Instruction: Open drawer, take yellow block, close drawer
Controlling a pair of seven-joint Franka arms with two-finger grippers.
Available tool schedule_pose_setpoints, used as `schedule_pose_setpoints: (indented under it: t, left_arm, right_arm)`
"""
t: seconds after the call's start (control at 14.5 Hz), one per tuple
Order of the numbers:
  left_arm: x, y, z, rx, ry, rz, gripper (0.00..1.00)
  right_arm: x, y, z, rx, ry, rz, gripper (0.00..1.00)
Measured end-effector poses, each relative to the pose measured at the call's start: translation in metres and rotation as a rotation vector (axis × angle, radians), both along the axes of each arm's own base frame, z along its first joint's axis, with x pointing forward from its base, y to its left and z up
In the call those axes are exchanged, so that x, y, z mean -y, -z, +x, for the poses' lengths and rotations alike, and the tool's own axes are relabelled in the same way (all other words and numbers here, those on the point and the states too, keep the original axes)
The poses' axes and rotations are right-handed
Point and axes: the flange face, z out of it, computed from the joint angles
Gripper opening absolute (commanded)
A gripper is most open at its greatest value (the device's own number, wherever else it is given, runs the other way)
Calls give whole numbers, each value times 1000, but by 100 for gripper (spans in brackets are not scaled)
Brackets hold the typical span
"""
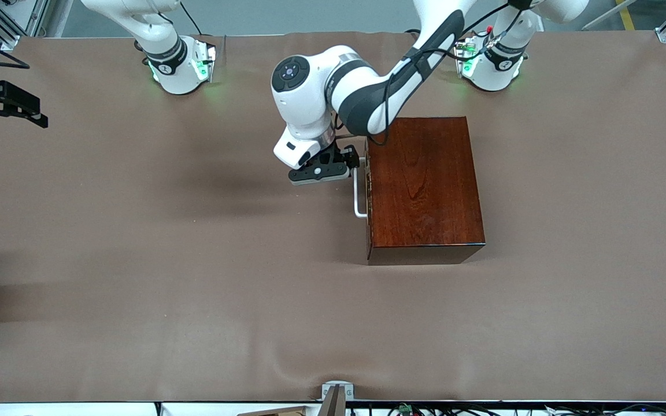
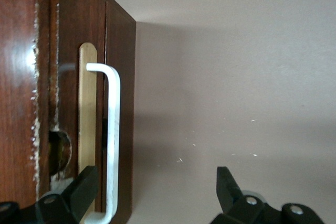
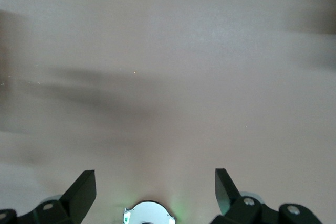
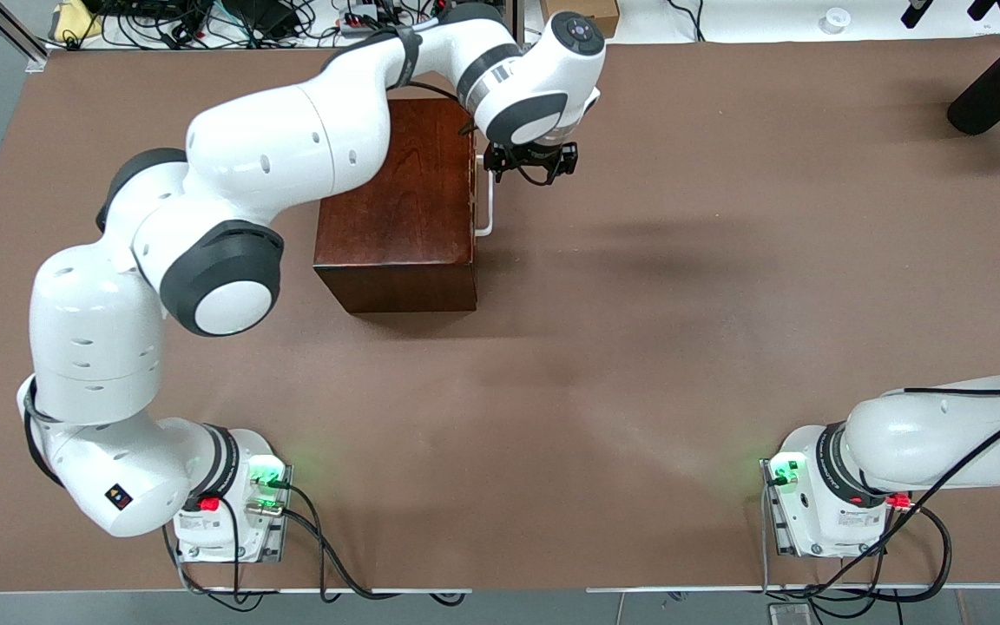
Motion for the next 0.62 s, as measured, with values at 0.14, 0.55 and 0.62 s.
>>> schedule_pose_setpoints:
  t: [0.14,0.55,0.62]
  left_arm:
    - [-1,10,2,16,35,35,100]
    - [-6,26,6,16,88,92,100]
    - [-7,28,7,17,92,100,100]
  right_arm:
    - [0,0,0,0,0,0,100]
    - [0,0,0,0,0,0,100]
    - [0,0,0,0,0,0,100]
